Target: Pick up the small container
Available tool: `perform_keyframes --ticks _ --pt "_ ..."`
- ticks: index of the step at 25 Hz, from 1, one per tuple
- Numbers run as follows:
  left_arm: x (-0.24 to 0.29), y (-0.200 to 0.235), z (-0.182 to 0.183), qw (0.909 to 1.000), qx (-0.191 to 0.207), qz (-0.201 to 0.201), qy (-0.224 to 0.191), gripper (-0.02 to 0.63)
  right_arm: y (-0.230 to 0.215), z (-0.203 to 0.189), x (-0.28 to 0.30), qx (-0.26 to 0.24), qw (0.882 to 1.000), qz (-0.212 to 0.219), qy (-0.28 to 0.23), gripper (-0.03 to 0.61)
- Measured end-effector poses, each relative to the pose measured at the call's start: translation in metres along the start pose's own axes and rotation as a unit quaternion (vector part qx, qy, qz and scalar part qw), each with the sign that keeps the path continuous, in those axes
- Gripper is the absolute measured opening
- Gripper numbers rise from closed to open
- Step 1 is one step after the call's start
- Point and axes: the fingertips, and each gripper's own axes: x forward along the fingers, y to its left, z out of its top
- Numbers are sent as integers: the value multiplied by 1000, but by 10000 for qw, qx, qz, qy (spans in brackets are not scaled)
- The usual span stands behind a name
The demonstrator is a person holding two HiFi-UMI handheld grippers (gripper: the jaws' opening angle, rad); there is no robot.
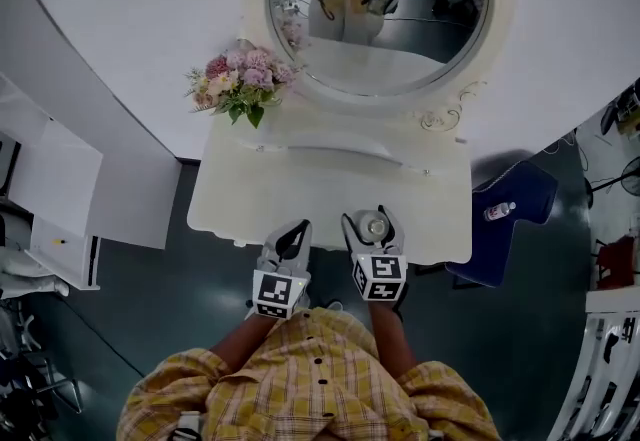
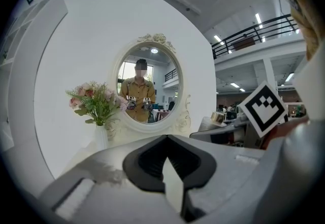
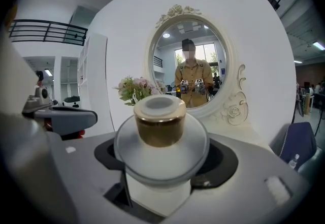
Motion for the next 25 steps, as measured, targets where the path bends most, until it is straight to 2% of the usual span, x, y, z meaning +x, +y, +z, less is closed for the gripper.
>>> perform_keyframes --ticks 14,25 --pt "-4 5 21 9993 191 -183 -282 0 2 33 -20 -31 9993 -139 -352 341" --pt "1 12 31 9988 197 -186 -405 0 -2 38 -23 -33 9988 -239 -414 341"
